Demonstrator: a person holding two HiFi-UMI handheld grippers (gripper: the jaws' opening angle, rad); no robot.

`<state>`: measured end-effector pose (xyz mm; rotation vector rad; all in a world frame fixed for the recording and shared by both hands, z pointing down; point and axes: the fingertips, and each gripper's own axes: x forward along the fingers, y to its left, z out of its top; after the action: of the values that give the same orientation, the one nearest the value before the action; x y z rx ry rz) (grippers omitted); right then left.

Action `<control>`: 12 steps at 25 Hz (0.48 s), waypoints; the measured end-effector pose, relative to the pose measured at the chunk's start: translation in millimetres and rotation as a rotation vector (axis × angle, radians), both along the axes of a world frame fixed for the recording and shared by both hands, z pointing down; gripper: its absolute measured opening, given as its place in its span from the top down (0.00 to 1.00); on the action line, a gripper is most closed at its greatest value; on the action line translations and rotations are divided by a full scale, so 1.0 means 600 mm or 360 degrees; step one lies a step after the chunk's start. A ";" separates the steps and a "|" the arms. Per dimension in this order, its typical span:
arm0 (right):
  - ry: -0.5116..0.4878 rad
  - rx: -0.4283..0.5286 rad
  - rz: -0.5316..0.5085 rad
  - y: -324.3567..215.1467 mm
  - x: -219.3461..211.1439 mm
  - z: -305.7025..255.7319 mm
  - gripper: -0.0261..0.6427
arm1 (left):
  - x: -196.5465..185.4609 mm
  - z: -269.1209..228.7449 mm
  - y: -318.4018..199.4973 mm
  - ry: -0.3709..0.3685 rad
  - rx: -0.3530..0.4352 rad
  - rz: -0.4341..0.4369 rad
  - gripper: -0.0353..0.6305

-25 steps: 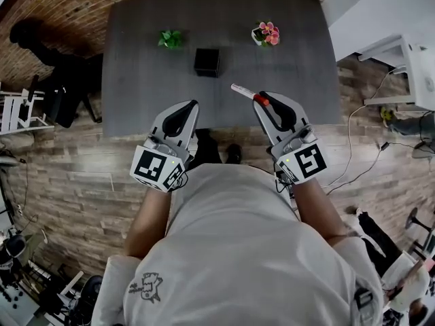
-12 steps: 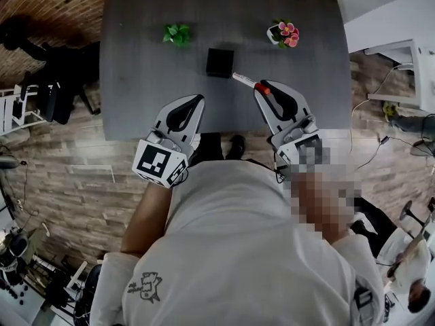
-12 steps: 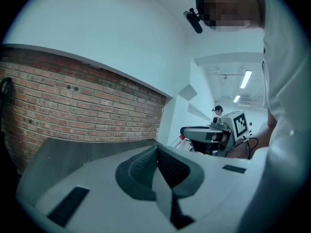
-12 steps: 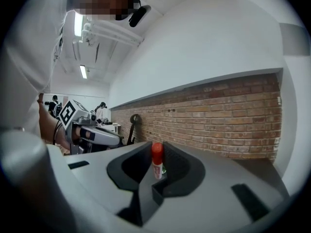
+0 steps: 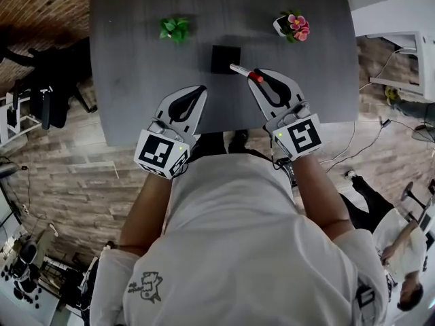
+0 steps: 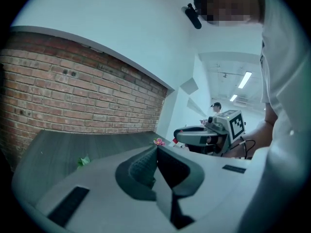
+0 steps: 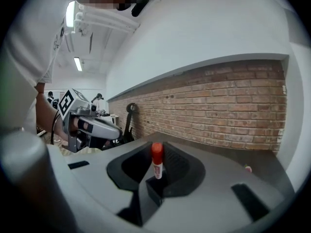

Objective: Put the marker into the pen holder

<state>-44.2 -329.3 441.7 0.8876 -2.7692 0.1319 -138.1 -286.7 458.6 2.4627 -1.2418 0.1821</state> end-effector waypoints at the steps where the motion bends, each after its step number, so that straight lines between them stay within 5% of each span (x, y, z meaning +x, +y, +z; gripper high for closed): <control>1: 0.0013 -0.0008 0.0004 -0.004 -0.004 0.009 0.85 | -0.002 0.009 -0.005 -0.0007 -0.0010 0.0011 0.93; 12: 0.0109 -0.0213 0.0049 -0.047 -0.028 0.147 0.85 | -0.012 0.091 -0.043 -0.0021 -0.0152 0.0111 0.93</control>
<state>-61.2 -357.4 529.8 0.8838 -2.6488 0.2834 -145.4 -312.4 513.4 2.4275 -1.1268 0.2707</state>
